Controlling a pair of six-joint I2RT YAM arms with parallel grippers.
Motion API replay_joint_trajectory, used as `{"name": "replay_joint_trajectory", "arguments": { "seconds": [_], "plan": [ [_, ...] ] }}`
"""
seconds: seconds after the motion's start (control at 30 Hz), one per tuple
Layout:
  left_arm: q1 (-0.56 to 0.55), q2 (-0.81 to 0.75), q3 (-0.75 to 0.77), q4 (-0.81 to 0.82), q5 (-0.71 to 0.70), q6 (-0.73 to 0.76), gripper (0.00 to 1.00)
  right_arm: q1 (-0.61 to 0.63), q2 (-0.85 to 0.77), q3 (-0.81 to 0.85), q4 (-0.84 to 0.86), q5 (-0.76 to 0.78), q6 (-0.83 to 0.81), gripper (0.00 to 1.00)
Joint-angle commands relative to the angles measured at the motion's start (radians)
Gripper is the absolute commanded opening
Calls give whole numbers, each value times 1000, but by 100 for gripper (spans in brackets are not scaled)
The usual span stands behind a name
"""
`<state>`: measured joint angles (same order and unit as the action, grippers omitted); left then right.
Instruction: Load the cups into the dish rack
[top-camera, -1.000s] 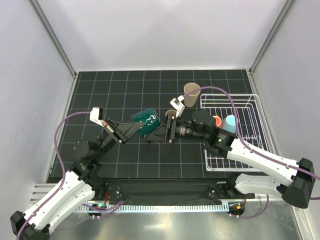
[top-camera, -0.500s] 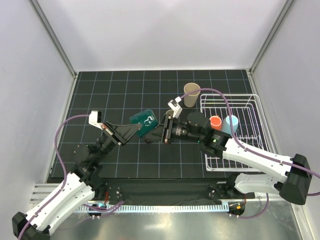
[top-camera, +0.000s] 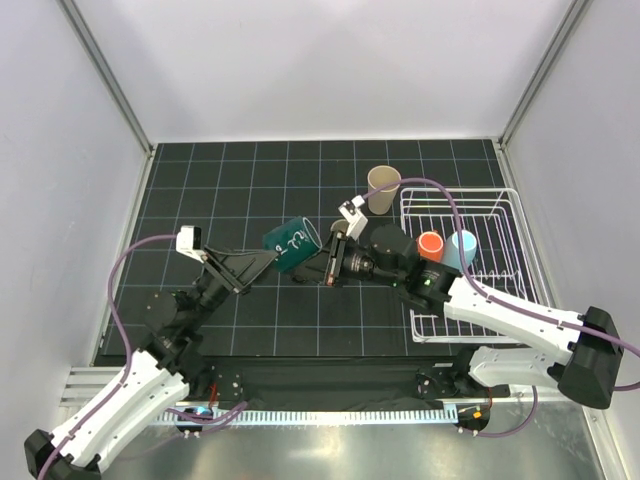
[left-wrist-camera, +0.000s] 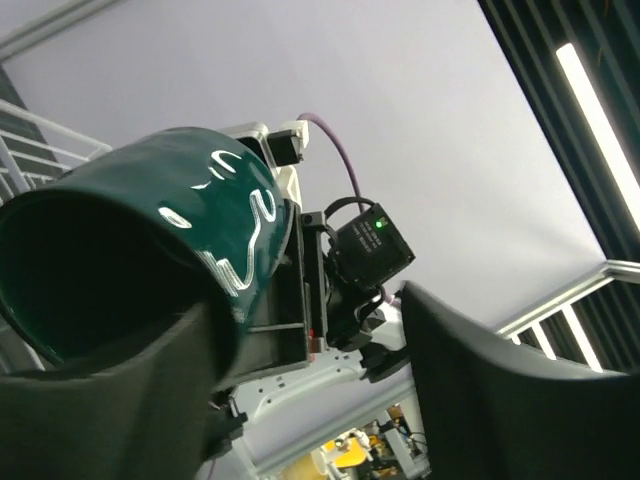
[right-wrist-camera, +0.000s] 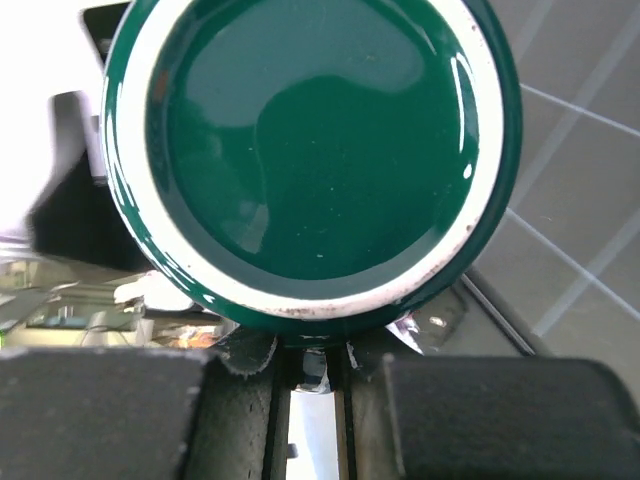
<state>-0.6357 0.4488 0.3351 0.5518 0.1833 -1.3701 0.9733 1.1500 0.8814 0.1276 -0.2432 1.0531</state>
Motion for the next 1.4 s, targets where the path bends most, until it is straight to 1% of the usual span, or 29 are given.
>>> {"name": "replay_joint_trajectory", "arguments": {
  "seconds": [0.0,0.03,0.1,0.13,0.17,0.2,0.23,0.27,0.3,0.33,0.37,0.43,0.47,0.53,0.57,0.63,0.67,0.7,0.8,0.9,0.93,1.0,1.1,1.17,1.37],
  "plan": [
    [-7,-59,-1,-105,-7,11,74,-19,-33,-1,-25,102,-83,4],
    [-7,-91,2,-195,-22,19,78,-25,-42,-2,-51,110,-91,4],
    [-7,-126,16,-274,-53,48,86,-48,-79,-18,-115,127,-117,4],
    [-7,-152,24,-362,-59,60,88,-85,-93,-21,-149,127,-129,4],
    [-7,-162,45,-401,-62,90,88,-109,-104,-19,-220,128,-146,4],
    [-7,-168,59,-452,-62,109,89,-134,-116,-19,-261,139,-163,4],
    [-5,-174,73,-496,-62,124,89,-201,-146,-18,-301,142,-209,4],
    [-7,-171,106,-591,-61,156,89,-240,-162,-19,-378,145,-237,4],
    [-7,-168,120,-630,-58,172,89,-277,-182,-18,-417,157,-263,4],
    [-7,-160,136,-662,-51,186,88,-324,-215,-19,-449,185,-333,4],
    [-7,-142,148,-725,-45,200,88,-413,-232,-21,-497,189,-366,4],
    [-7,-118,180,-771,-22,238,87,-511,-272,-12,-563,220,-474,4],
    [-7,-92,189,-797,-10,250,86,-591,-279,14,-588,238,-513,4],
    [-7,-65,216,-823,24,285,86,-657,-282,40,-623,307,-577,4],
    [-7,-56,225,-832,39,299,86,-732,-271,68,-660,358,-622,4],
    [-7,-32,246,-862,70,331,85,-807,-248,85,-687,366,-645,4],
    [-7,-27,252,-877,76,339,85,-846,-239,97,-691,358,-648,4],
    [-7,-18,258,-898,80,348,85,-926,-222,94,-688,343,-650,4],
    [-7,-19,266,-915,114,368,85,-1036,-184,87,-645,331,-663,4],
    [-7,-32,260,-921,150,368,85,-1091,-118,103,-634,349,-676,4],
    [-7,-50,256,-926,156,367,85,-1128,-105,103,-620,344,-679,4],
    [-7,-80,252,-937,154,368,85,-1163,-76,108,-615,340,-682,4],
    [-7,-110,246,-960,140,378,86,-1176,-52,110,-574,343,-708,4],
    [-7,-120,248,-972,134,384,86,-1191,-1,142,-597,363,-731,4],
    [-7,-101,252,-984,122,399,86,-1245,74,133,-562,343,-769,4]
  ]
}}
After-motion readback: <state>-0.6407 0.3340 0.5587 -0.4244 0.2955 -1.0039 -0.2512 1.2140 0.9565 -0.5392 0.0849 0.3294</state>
